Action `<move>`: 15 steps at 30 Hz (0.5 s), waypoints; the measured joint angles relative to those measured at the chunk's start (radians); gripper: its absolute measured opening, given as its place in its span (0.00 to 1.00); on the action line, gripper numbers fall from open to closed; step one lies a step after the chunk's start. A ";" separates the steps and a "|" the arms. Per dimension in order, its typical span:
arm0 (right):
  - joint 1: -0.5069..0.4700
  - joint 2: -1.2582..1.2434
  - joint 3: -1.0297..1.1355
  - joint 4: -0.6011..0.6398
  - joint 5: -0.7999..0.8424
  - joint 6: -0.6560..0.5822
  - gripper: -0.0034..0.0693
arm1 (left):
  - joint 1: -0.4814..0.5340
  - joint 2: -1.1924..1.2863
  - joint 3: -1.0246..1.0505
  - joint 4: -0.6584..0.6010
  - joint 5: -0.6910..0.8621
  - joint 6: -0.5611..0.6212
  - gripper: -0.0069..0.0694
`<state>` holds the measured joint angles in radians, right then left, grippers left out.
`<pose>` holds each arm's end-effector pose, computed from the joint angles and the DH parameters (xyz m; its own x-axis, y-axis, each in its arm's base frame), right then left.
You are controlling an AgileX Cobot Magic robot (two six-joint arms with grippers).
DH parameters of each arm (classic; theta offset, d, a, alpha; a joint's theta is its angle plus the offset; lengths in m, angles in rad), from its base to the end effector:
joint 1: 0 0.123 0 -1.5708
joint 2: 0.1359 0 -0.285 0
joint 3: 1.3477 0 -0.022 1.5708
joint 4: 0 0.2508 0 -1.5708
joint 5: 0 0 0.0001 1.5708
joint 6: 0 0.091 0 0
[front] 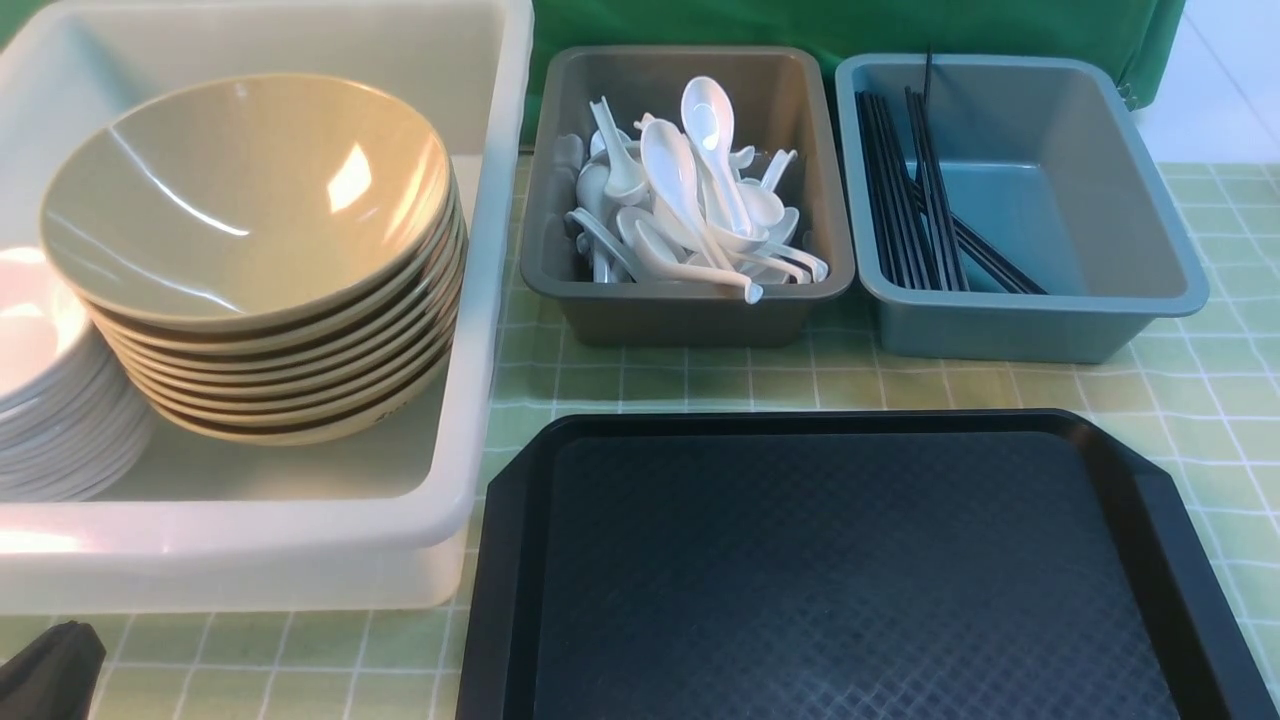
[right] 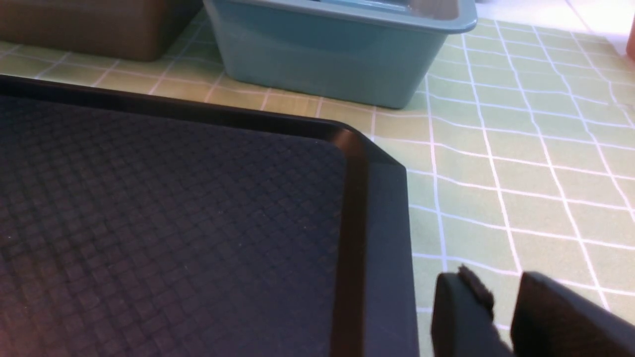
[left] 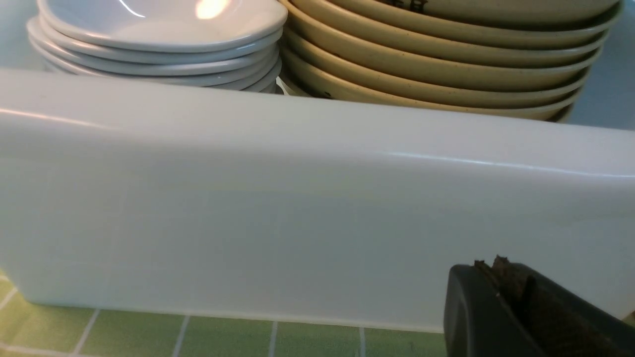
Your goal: On green table put chopsticks spoon bowls plates into blue grey white boxes.
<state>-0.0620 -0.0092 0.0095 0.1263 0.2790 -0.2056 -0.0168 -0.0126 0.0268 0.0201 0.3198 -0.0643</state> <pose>0.0546 -0.0002 0.1854 -0.1902 -0.0723 -0.9791 0.0120 0.9970 -0.0760 0.0539 -0.0003 0.1760 -0.2444 -0.0411 -0.9688 -0.0004 0.9991 -0.0423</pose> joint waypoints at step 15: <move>0.000 0.000 0.000 0.000 0.000 0.000 0.31 | 0.000 0.000 0.000 0.000 0.000 0.000 0.09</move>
<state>-0.0620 -0.0092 0.0095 0.1263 0.2790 -0.2056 -0.0168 -0.0126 0.0268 0.0201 0.3198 -0.0643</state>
